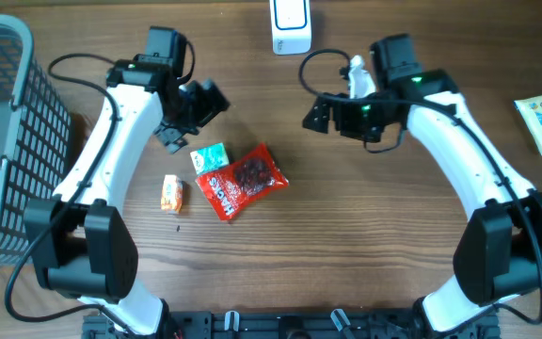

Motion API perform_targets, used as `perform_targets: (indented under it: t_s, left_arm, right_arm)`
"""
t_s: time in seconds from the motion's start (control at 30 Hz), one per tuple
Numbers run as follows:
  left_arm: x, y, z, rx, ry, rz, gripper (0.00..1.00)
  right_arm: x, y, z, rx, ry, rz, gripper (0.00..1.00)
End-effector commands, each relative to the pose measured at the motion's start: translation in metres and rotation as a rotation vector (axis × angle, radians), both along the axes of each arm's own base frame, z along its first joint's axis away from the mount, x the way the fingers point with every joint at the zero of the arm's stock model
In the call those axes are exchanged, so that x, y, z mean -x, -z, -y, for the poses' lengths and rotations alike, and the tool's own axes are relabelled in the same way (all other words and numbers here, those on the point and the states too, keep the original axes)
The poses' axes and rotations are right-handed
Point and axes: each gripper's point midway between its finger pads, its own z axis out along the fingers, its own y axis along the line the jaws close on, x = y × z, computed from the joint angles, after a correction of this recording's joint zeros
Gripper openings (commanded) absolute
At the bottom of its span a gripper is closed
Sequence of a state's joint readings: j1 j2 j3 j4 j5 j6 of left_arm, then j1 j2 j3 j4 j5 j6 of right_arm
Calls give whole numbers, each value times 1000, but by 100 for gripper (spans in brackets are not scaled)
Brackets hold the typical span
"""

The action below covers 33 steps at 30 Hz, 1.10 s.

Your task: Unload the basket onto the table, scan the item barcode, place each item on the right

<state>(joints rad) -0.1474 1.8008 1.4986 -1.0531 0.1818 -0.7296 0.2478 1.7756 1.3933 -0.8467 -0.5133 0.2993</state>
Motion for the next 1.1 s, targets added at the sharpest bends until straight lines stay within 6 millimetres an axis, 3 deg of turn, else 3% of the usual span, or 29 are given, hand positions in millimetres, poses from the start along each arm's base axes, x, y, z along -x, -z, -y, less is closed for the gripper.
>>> perform_targets:
  t_s: [0.0,0.1,0.2,0.33,0.53,0.57,0.6,0.67,0.77,0.87,1.0,1.07]
  left_arm:
    - [31,3,-11,-10,-1,-130,100]
    - [59,23,6,-34,101,-211,100]
    - [87,59,23,-26,161,-271,100]
    - [92,98,41,21,204,-209,99]
    - [94,121,57,131,221,-143,71]
    - [94,121,57,129,221,-144,61]
    - [93,121,56,128,219,-142,38]
    - [92,120,55,130,214,-141,9]
    - [88,104,52,126,219,-144,4]
    - [72,58,54,113,270,-88,4]
    - [60,25,53,93,283,-19,4]
    - [57,16,35,-22,266,-7,4]
  right_arm:
    - [-12,11,14,68,142,-18,100]
    - [-13,10,14,63,158,-22,100]
    - [-10,13,17,92,123,-14,100]
    - [-10,13,18,95,122,-12,100]
    - [-10,14,19,105,117,-5,100]
    - [-10,14,19,106,108,1,100]
    - [-11,14,20,113,105,5,100]
    - [-12,15,23,133,113,10,100]
    - [-13,16,27,155,120,17,100]
    - [-15,16,27,154,121,22,100]
    - [-16,18,32,184,132,28,100]
    - [-18,20,39,224,148,38,100]
